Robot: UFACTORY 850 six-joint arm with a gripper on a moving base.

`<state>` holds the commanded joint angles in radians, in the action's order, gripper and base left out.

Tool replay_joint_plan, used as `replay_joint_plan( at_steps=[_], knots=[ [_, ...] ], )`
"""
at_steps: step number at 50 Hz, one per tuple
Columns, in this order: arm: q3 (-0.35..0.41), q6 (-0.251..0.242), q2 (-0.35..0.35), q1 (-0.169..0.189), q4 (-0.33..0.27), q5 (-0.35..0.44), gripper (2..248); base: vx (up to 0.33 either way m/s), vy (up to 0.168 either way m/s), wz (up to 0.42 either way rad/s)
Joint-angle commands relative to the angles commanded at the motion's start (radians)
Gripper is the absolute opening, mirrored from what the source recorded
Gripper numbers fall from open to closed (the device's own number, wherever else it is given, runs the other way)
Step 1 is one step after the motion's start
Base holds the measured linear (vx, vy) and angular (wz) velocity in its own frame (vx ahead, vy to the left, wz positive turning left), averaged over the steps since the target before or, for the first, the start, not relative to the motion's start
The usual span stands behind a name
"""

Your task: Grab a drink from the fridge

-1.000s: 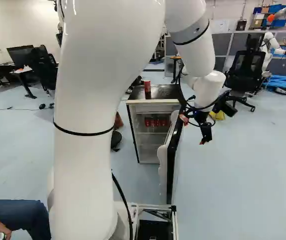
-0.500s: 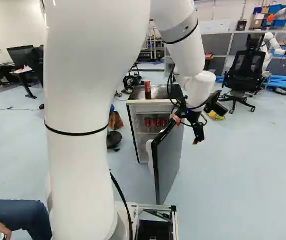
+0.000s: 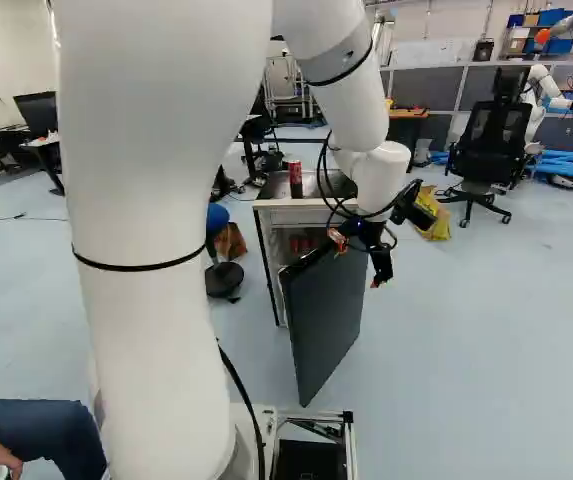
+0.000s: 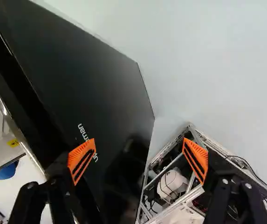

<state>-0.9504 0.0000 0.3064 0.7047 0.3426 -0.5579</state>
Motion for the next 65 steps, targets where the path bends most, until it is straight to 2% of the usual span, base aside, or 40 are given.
replay_joint_plan(
  at_steps=[32, 65],
  knots=[
    [0.048, 0.000, -0.036, -0.102, 0.000, 0.000, 247, 0.000, 0.000, 0.000],
    [0.023, 0.000, -0.018, -0.240, 0.000, 0.000, 247, 0.000, 0.000, 0.000]
  ],
)
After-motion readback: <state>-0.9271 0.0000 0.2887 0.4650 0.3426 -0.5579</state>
